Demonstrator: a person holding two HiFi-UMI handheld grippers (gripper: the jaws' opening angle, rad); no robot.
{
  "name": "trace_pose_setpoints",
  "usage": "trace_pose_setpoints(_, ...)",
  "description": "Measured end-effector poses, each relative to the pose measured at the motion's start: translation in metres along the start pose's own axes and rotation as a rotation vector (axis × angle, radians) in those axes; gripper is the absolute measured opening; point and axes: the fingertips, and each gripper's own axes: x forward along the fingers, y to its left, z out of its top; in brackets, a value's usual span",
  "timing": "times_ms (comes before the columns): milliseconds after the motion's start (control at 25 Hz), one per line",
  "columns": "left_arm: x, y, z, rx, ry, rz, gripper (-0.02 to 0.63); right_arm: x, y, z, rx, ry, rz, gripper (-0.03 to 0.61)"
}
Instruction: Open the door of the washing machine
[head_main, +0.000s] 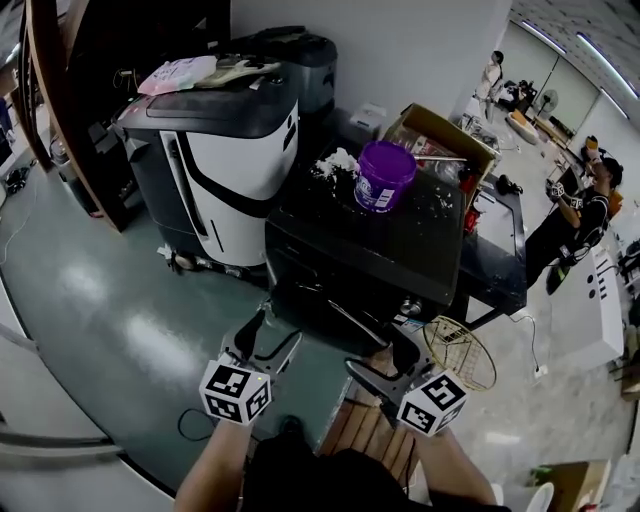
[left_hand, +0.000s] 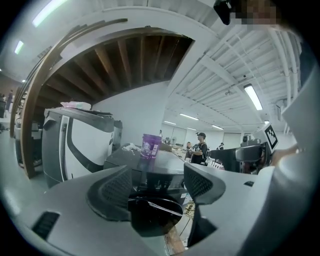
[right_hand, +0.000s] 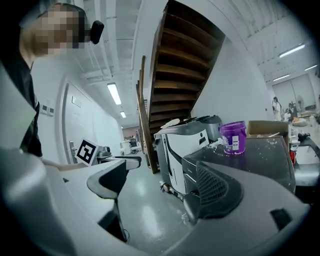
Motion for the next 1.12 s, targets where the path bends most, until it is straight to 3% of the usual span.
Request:
trace_pose_setpoints(200, 0.010, -0.002, 0.016, -0.002, 0.026, -0.040, 0.341, -0.004, -0.012, 0.007, 0.020, 0.022, -0.070, 0.440)
trace_pose_setpoints(680, 0.057, -0.013, 0.005, 0.036, 0.141, -0.111, 0.338, -0.007, -0.058, -0.010, 0.129, 0.016, -0.152, 0.440)
trace_pose_setpoints(1120, 0.148, 0.002, -0.010, 0.075, 0.267, -0.131, 0.330, 0.044, -0.134, -0.030, 0.203, 0.062, -0.117, 0.437)
